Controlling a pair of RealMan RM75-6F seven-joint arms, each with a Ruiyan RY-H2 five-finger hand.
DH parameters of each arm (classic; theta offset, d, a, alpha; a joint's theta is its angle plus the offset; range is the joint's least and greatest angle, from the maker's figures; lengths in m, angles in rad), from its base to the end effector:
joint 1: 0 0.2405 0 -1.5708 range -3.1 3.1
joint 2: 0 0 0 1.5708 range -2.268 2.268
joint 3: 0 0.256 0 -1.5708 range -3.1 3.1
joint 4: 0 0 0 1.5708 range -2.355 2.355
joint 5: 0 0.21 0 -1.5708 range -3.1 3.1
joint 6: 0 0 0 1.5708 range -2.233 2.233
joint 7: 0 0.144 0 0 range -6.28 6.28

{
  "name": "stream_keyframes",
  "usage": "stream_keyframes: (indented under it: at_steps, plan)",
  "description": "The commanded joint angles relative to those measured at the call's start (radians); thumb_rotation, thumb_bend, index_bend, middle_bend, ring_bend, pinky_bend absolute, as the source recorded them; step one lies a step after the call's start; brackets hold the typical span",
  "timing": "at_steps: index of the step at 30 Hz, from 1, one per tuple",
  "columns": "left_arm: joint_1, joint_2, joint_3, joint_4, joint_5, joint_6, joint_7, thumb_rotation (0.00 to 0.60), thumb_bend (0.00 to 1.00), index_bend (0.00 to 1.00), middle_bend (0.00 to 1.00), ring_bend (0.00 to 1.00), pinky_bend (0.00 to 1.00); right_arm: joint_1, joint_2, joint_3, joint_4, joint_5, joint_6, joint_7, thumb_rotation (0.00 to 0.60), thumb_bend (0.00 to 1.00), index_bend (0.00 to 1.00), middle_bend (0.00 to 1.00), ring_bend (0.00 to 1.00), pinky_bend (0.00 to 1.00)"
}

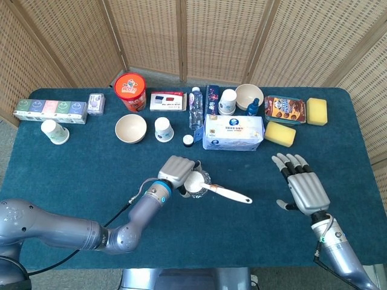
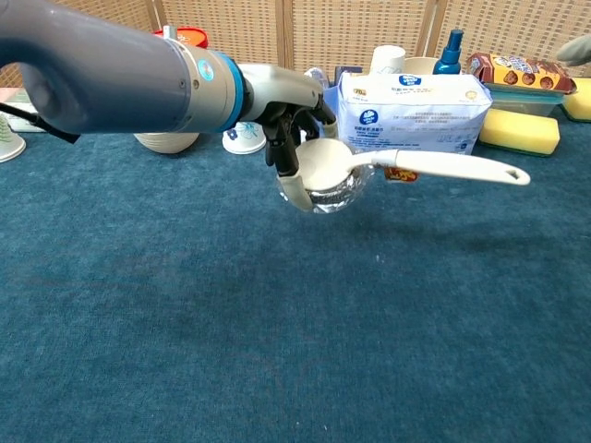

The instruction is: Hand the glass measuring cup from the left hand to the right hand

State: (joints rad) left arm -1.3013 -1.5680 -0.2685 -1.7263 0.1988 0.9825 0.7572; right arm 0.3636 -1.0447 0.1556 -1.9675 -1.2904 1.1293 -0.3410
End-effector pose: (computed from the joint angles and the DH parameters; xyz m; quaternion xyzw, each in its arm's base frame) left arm 0.0126 0.3437 -0.0460 -0.7824 -0.4361 -0.2783 0.3466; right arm -0.2039 -0.2537 0.1240 0.6962 -0.3875 0.3547 0.4891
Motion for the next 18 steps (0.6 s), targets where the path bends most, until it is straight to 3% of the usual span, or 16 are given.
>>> stream_keyframes:
  at_steps: [1, 9, 18]
  plan:
    - [-0.008, -0.001, -0.009, 0.006, -0.001, 0.013, -0.003, 0.6, 0.0, 0.38, 0.37, 0.3, 0.41, 0.014, 0.019, -0.012, -0.031, -0.004, -0.027, 0.001, 0.6, 0.0, 0.0, 0.0, 0.0, 0.0]
    - [-0.011, -0.016, -0.011, 0.022, 0.02, 0.037, -0.021, 0.6, 0.0, 0.38, 0.37, 0.3, 0.41, 0.066, 0.027, -0.017, -0.089, 0.016, -0.097, 0.002, 0.6, 0.0, 0.0, 0.0, 0.0, 0.0]
    - [-0.008, -0.017, -0.01, 0.012, 0.036, 0.056, -0.03, 0.6, 0.0, 0.38, 0.37, 0.3, 0.41, 0.145, -0.042, 0.003, -0.133, 0.127, -0.125, -0.073, 0.6, 0.0, 0.0, 0.0, 0.0, 0.0]
